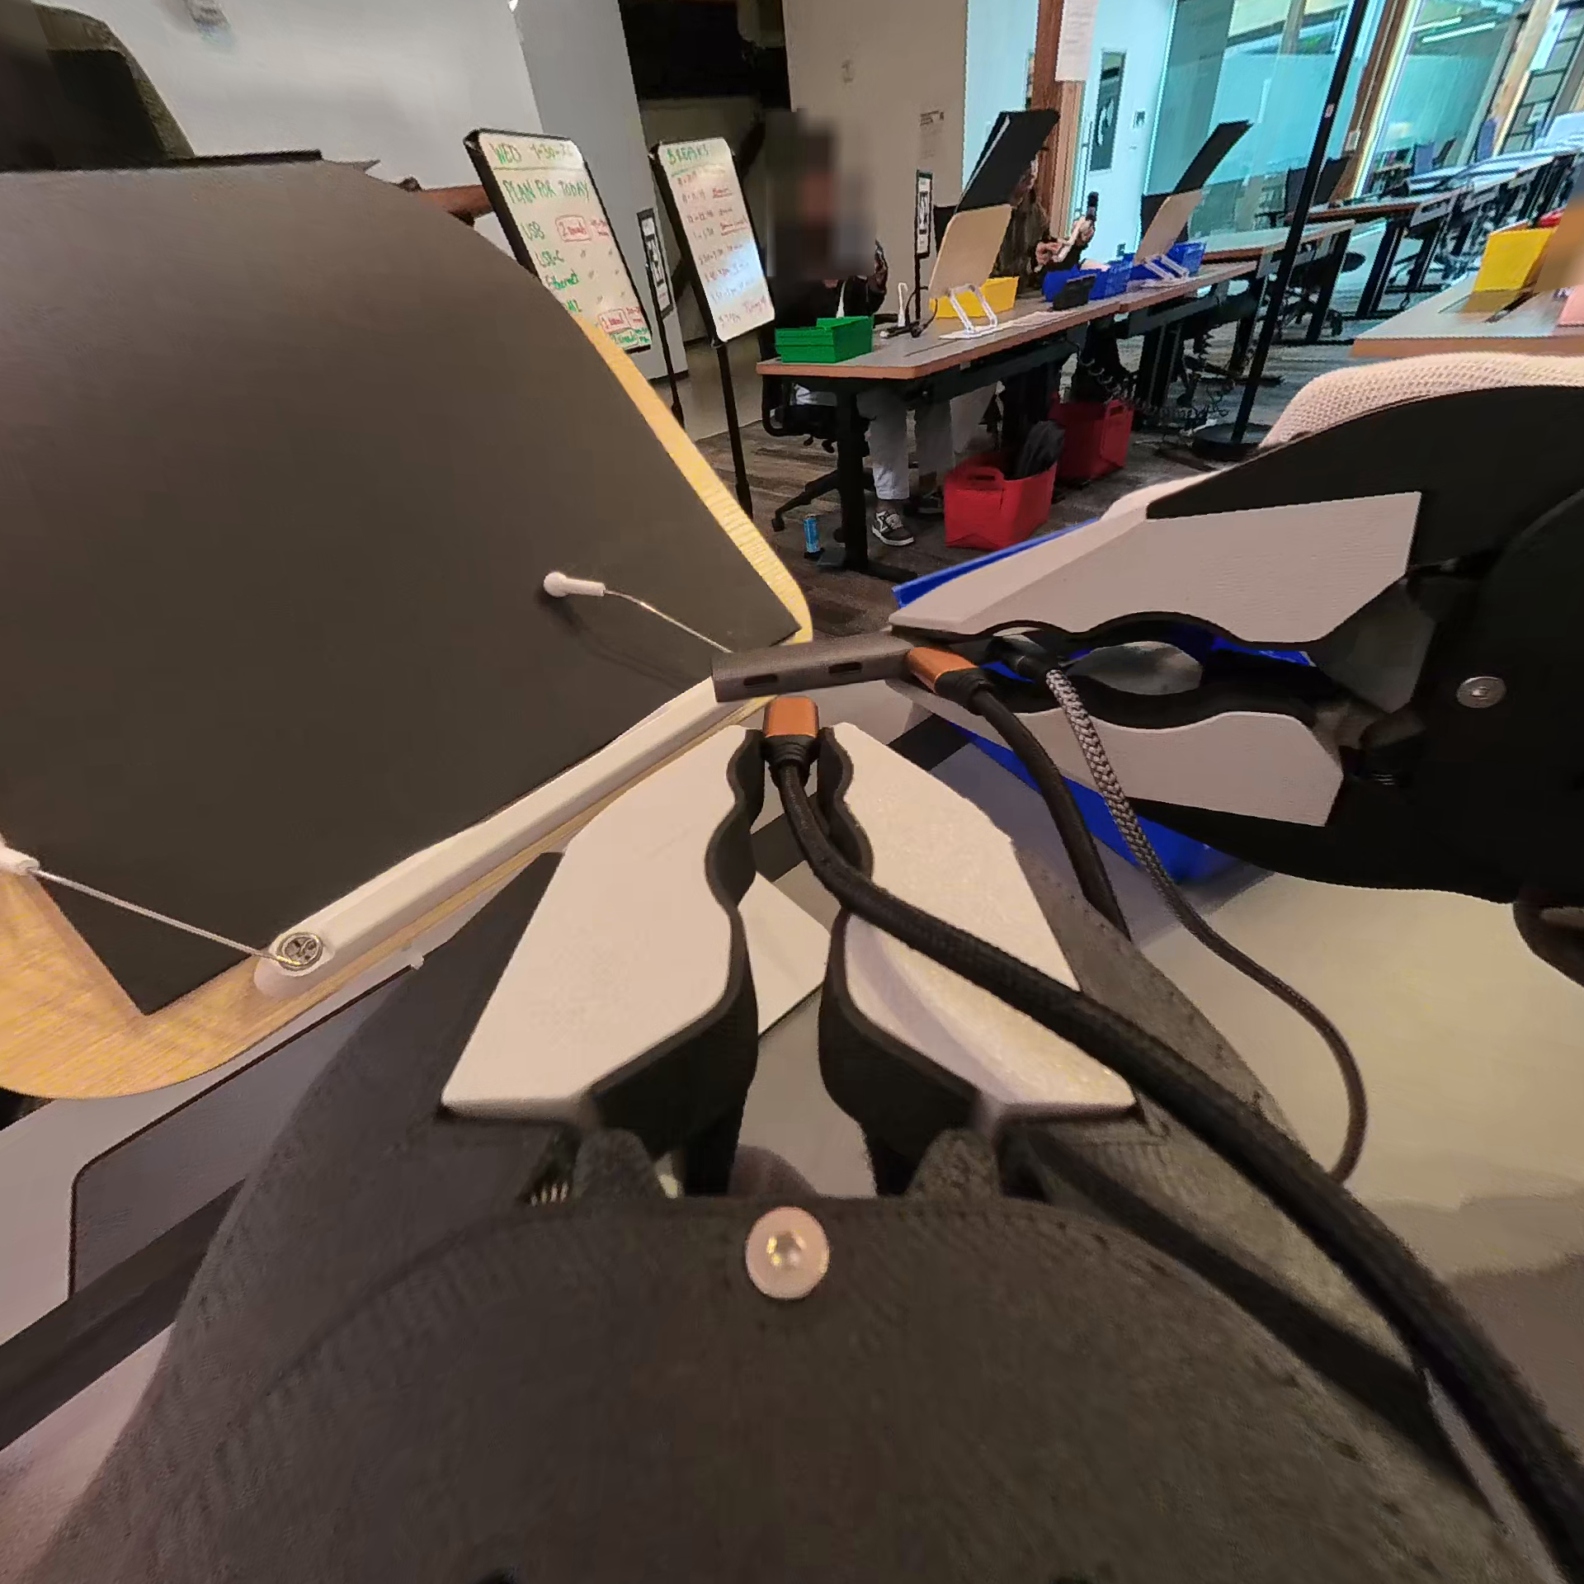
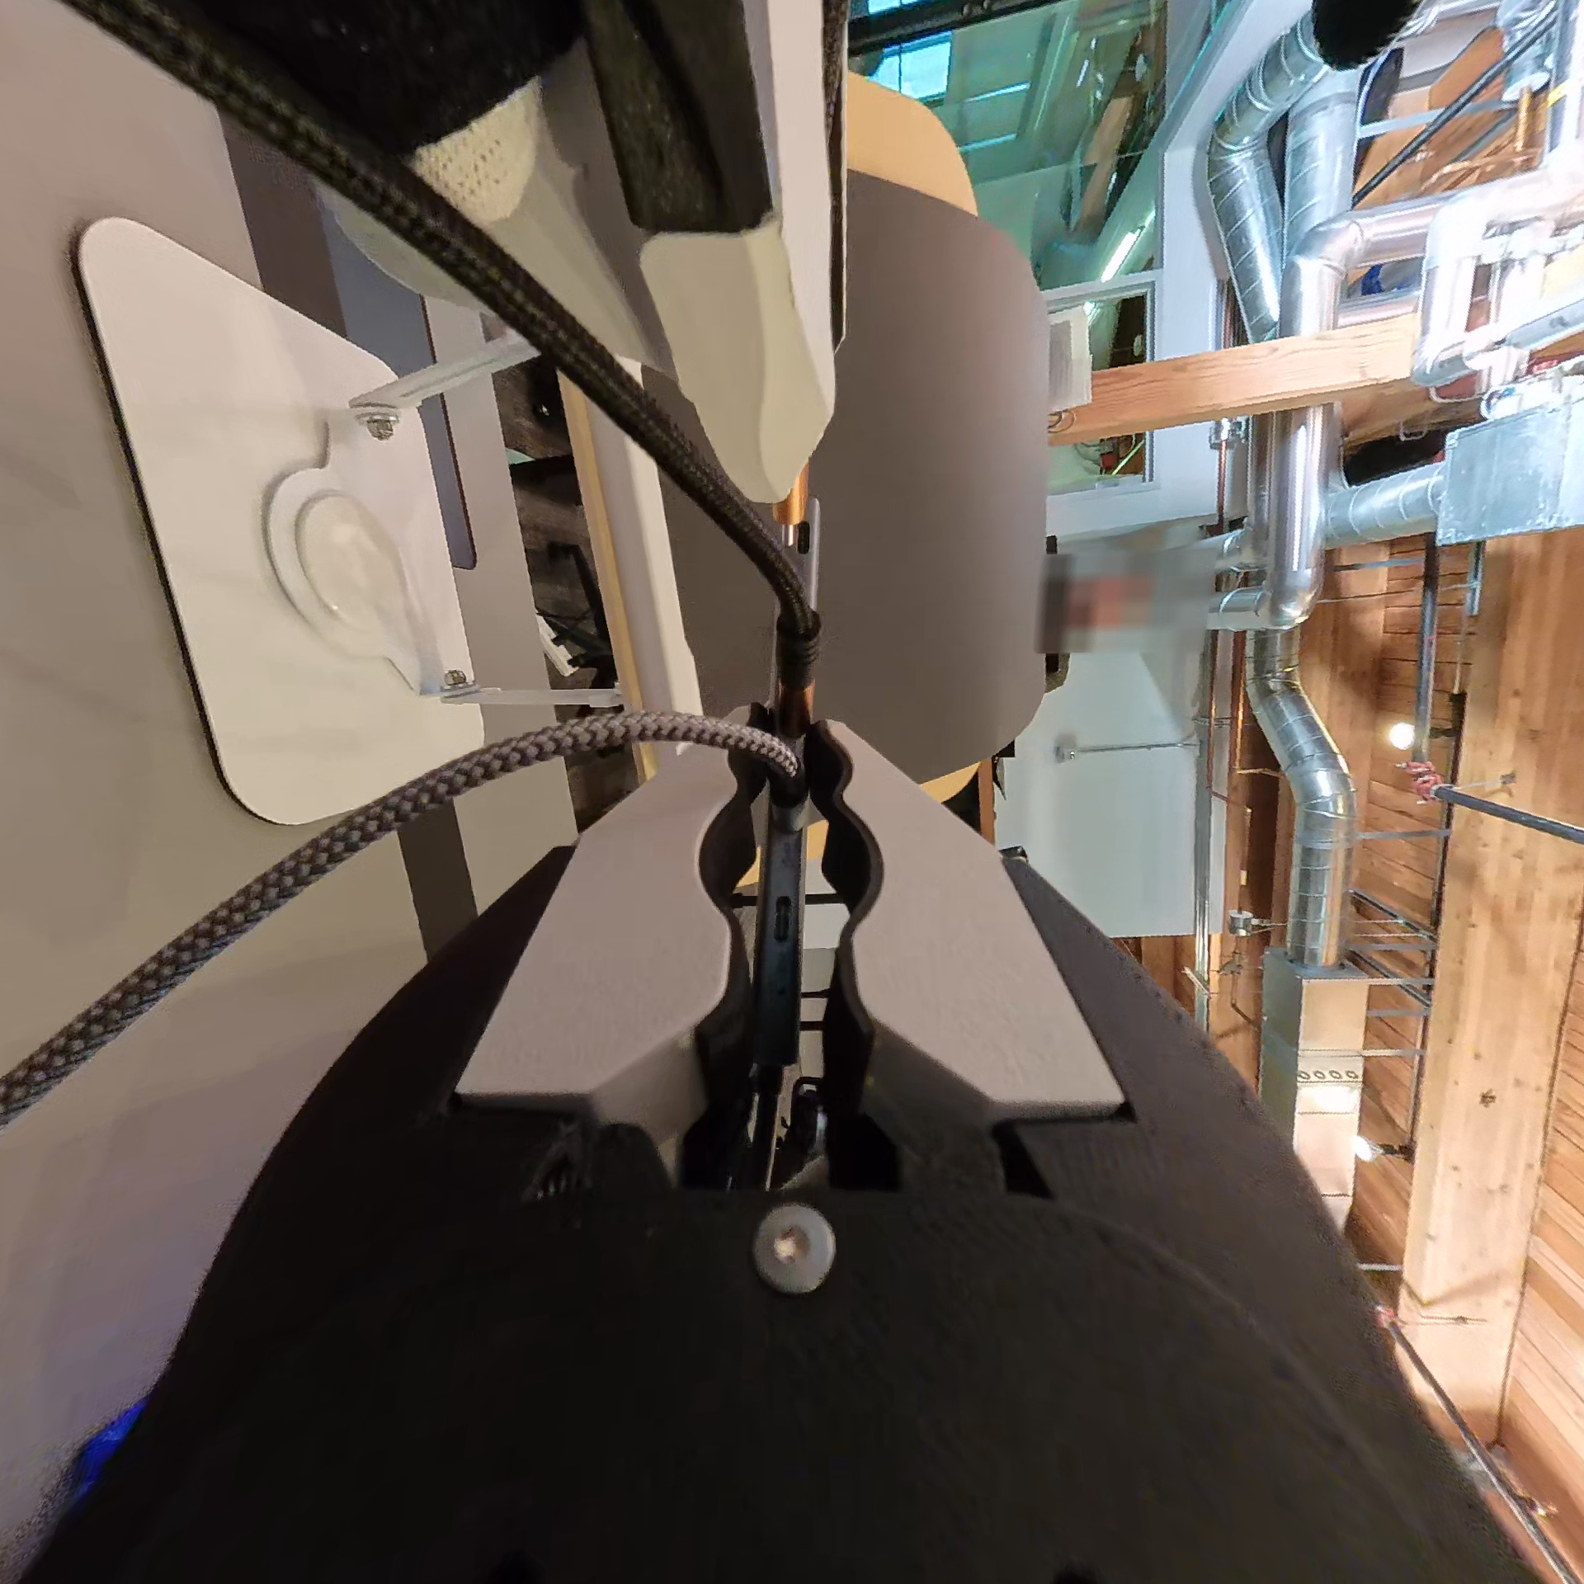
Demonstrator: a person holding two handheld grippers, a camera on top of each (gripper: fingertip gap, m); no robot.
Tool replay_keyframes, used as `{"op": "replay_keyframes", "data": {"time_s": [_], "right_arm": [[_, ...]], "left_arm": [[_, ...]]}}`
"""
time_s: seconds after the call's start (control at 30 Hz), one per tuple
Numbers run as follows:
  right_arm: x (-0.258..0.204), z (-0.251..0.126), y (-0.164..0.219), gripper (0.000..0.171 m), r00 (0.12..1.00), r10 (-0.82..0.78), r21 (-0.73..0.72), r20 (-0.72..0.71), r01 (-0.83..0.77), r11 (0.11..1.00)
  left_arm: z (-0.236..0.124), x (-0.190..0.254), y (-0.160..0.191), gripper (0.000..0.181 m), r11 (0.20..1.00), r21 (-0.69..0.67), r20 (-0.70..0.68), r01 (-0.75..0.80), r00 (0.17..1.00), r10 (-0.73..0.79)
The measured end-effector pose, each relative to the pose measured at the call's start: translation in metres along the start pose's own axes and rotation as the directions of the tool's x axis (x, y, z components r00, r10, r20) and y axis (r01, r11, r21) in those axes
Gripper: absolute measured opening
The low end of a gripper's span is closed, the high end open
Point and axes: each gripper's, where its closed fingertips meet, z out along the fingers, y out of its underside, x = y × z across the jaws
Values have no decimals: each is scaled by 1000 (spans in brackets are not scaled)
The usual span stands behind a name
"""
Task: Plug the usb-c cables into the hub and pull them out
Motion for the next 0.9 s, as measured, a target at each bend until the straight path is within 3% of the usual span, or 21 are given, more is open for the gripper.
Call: {"op": "replay_keyframes", "data": {"time_s": [0.27, 0.9], "right_arm": [[3, -2, -5, 7, 1000, -18, -9, -19, 18, 1000], [-1, 0, -11, 7, 999, -32, 4, -24, 32, 999]], "left_arm": [[-7, 7, -12, 12, 999, 33, -1, -15, 1000, 15], [1, 12, -3, 12, 1000, 17, -9, 7, 1000, -7]]}}
